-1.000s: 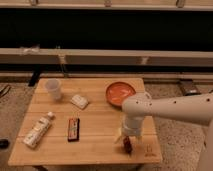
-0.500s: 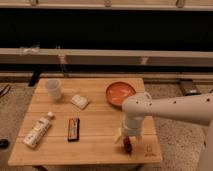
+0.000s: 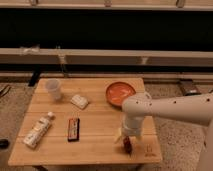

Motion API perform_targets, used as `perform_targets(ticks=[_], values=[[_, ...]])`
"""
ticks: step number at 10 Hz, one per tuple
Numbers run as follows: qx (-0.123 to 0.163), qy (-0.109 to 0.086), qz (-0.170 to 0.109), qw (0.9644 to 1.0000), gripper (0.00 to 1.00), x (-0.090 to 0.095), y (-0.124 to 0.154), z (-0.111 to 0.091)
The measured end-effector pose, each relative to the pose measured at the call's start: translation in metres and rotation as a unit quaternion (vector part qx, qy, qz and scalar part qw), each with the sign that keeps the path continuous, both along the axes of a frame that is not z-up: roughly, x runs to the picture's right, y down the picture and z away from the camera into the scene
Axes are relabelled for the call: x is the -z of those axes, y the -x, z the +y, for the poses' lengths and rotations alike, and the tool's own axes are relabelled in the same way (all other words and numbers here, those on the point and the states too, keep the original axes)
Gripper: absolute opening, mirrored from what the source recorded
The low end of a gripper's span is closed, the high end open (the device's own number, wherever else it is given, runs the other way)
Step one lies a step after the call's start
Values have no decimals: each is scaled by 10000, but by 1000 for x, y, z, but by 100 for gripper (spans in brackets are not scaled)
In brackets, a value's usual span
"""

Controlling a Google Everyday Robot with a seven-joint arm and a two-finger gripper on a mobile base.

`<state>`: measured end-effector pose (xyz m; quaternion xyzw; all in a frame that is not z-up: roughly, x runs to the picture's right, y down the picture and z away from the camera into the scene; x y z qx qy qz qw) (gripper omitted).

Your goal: Place the pepper in the ceramic bowl

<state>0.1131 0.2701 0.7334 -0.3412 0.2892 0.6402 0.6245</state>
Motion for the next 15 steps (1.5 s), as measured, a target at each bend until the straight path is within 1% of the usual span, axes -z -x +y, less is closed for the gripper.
perform_targets(ticks=[4,6,8,10,12,13,14,15], values=[[34,-20,10,10000,80,-1,-1,0],[269,-236,99,9993,80,-17,-5,0],[501,-460,146,9976,80,-35,-6,4],[566,-553,172,9967,79,-42,-4,9],[605,-597,238,9961,61,-47,-3,15],[609,-595,267,9960,50,-47,-2,18],[597,-582,286,9961,42,-48,-1,19],[577,-550,311,9963,30,-48,0,20]])
